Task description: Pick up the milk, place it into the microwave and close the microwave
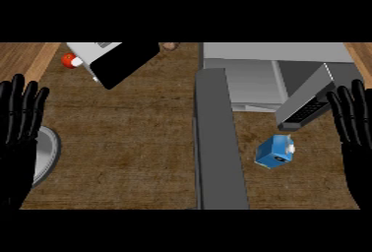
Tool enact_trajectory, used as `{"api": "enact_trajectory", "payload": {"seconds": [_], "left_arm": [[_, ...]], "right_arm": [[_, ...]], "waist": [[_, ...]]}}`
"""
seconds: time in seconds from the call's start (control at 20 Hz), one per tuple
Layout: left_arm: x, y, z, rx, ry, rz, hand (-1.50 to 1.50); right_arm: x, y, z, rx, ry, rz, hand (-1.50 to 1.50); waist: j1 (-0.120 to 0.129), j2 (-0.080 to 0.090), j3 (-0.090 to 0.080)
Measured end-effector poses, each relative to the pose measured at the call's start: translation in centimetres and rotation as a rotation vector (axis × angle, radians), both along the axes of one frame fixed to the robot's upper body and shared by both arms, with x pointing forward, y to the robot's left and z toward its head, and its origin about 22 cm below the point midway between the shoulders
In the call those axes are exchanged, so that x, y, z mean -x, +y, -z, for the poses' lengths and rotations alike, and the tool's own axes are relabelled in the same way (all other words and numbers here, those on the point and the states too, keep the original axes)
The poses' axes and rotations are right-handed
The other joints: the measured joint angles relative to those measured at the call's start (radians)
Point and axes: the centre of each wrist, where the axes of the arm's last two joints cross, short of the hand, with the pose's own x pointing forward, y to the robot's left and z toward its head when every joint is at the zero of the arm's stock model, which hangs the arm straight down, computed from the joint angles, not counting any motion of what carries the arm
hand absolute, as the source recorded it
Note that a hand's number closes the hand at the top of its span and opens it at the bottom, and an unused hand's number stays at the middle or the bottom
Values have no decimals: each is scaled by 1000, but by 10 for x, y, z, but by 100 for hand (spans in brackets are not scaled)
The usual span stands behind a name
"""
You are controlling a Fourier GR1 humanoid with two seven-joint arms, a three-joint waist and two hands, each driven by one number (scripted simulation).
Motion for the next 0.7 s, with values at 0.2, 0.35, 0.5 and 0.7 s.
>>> {"api": "enact_trajectory", "payload": {"seconds": [0.2,0.35,0.5,0.7], "left_arm": [[-9,2,7,27,-1,-1,-150],[-12,4,12,68,20,5,-150],[-14,7,21,112,64,-16,-150],[2,17,26,136,97,-23,-150]], "right_arm": [[-4,17,-10,-2,-14,19,-150],[-5,42,-20,-10,-9,35,-150],[-2,59,-24,-4,35,33,-150],[11,76,-29,-3,63,32,-150]], "waist": [[-13,3,13],[-15,3,17],[-17,3,19],[-18,2,20]]}}
